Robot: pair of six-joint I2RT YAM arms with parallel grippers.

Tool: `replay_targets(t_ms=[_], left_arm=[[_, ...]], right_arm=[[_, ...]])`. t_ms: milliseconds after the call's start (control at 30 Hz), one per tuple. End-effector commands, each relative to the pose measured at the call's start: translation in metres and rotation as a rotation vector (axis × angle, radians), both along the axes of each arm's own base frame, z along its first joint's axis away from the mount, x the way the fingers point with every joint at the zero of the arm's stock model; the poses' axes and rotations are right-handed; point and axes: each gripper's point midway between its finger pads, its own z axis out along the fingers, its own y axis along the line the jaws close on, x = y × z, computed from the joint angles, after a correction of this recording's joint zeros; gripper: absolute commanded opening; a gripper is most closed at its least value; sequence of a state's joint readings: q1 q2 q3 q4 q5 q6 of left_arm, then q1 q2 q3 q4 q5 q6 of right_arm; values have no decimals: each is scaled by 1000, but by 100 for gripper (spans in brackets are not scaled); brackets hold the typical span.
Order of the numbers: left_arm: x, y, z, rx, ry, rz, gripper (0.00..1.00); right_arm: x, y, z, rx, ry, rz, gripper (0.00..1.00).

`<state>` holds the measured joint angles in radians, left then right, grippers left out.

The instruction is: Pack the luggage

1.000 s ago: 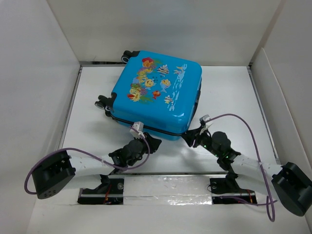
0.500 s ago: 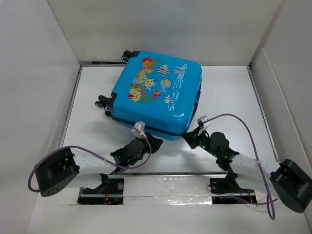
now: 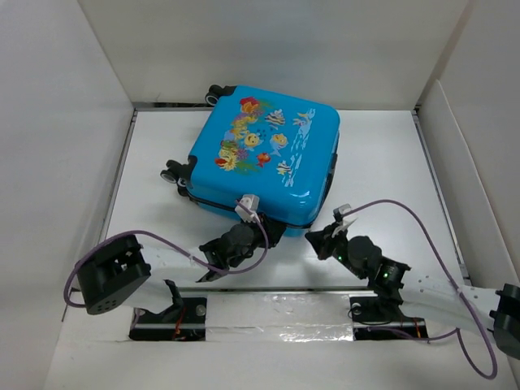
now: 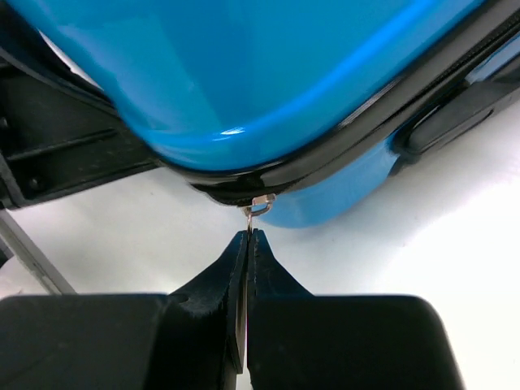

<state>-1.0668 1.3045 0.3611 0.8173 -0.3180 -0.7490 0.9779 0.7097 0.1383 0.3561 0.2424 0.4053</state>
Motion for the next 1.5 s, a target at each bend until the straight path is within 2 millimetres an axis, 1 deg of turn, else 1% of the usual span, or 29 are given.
replay_targets(t_ms=[0, 67, 100, 133, 167, 200, 267, 367, 400, 467, 533, 567, 600, 633, 700, 733, 800, 833, 933, 1033, 1167, 1200, 1233, 1267, 1333, 1367, 1400, 1433, 1467], left_arm=[[27, -6, 18, -17, -54, 62, 13], [34, -5, 8, 6, -38, 78, 13], [37, -4, 5, 13, -34, 87, 13], [38, -5, 6, 11, -34, 87, 13], [37, -23, 35, -106, -90, 31, 13], [37, -23, 35, -106, -92, 28, 13], [38, -27, 37, -108, -93, 21, 13], [42, -28, 38, -109, -97, 9, 13], [41, -29, 39, -113, -98, 4, 14], [39, -23, 40, -102, -106, 7, 15], [35, -12, 33, -63, -112, 12, 35], [34, -3, 32, -40, -111, 31, 48], [33, 3, 31, -27, -109, 45, 67], [29, 15, 18, 10, -93, 62, 72], [30, 41, 19, 28, -89, 126, 78], [25, 56, 7, 53, -72, 140, 78], [21, 79, 18, 32, -83, 191, 78], [17, 91, 12, 44, -74, 219, 77], [21, 132, 38, -42, -114, 366, 72], [26, 155, 96, -194, -217, 438, 62], [66, 205, 147, -281, -233, 666, 60], [74, 211, 156, -294, -240, 687, 71], [83, 218, 187, -349, -263, 709, 78], [104, 235, 174, -292, -215, 779, 85], [125, 260, 189, -295, -216, 868, 90], [139, 268, 173, -316, -148, 898, 92], [149, 308, 169, -336, -144, 991, 95], [154, 320, 163, -369, -126, 989, 95], [165, 315, 157, -419, -99, 905, 96]], right_arm=[[-32, 22, -2, -18, 81, 116, 0], [-43, 34, -5, -69, 88, 155, 0], [-42, 44, 7, -58, 76, 159, 0], [-49, 53, 0, -98, 88, 191, 0], [-52, 59, 0, -113, 90, 199, 0], [-52, 71, 13, -101, 80, 206, 0], [-63, 85, 3, -144, 94, 232, 0], [-62, 109, 11, -131, 91, 235, 0], [-60, 110, 6, -144, 92, 225, 0], [-52, 119, 15, -129, 74, 197, 0], [-42, 119, 15, -154, 46, 151, 0], [-39, 119, 17, -169, 39, 139, 0], [-29, 114, 17, -177, 41, 106, 0], [-25, 112, 19, -180, 39, 101, 0], [-22, 110, 20, -165, 45, 111, 0], [-15, 107, 22, -153, 45, 101, 0], [-13, 107, 23, -137, 44, 105, 0], [-13, 107, 24, -133, 42, 108, 0], [-11, 108, 25, -135, 35, 112, 0], [-9, 107, 22, -143, 38, 115, 0], [-9, 108, 21, -107, 29, 141, 0], [-9, 107, 19, -105, 32, 153, 0], [-6, 106, 18, -102, 37, 153, 0], [-7, 106, 17, -103, 39, 158, 0], [-6, 105, 16, -109, 38, 162, 0], [-7, 106, 15, -108, 37, 168, 0], [-8, 107, 15, -110, 38, 179, 0], [-5, 105, 14, -111, 36, 174, 0], [-6, 106, 15, -104, 31, 182, 0]])
